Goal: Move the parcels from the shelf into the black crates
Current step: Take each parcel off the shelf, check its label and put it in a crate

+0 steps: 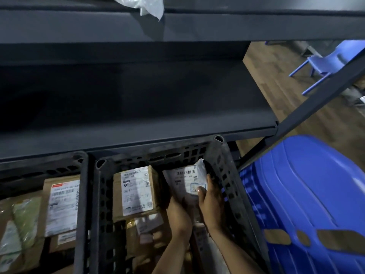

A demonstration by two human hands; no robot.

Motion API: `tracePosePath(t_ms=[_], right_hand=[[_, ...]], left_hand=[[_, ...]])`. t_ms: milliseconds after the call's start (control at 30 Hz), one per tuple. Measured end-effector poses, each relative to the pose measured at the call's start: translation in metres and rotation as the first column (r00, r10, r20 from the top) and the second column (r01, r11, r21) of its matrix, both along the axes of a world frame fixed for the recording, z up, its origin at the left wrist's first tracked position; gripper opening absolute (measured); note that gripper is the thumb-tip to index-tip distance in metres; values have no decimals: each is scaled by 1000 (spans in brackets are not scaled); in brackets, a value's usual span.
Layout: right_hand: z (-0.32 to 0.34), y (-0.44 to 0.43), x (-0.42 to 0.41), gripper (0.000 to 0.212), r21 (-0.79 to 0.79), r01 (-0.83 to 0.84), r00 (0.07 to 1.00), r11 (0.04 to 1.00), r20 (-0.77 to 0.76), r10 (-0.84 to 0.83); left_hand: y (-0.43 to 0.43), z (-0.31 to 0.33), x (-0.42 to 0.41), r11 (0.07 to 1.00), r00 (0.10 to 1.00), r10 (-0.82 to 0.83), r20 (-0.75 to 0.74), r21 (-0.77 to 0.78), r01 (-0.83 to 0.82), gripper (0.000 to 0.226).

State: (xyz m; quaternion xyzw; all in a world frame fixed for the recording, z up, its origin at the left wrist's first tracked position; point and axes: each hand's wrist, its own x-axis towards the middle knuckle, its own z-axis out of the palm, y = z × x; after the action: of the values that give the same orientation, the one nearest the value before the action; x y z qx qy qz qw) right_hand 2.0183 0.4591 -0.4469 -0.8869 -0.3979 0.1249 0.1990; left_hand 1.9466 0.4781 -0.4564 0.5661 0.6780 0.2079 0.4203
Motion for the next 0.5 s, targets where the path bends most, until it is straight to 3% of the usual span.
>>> tracePosePath(t_ms=[100, 233, 367, 500], right_hand=[[-2, 3, 3, 53, -24, -16, 994, 1000, 107, 19], [2, -2, 5, 64, -100, -111, 977, 989, 172, 128], [9, -18, 9, 76, -211, -289, 917, 934, 219, 334], [13, -22, 11, 81, -330, -450, 798, 830, 268, 540]], left_hand=[[3, 4, -6, 985, 985, -172, 22, 14, 172, 29], [-5, 13, -11, 955, 953, -295, -67, -59, 291, 64], [-13, 18, -19, 882, 841, -467, -273, -72, 467, 84], [-11, 15, -23, 749, 670, -646, -367, -131, 650, 83]])
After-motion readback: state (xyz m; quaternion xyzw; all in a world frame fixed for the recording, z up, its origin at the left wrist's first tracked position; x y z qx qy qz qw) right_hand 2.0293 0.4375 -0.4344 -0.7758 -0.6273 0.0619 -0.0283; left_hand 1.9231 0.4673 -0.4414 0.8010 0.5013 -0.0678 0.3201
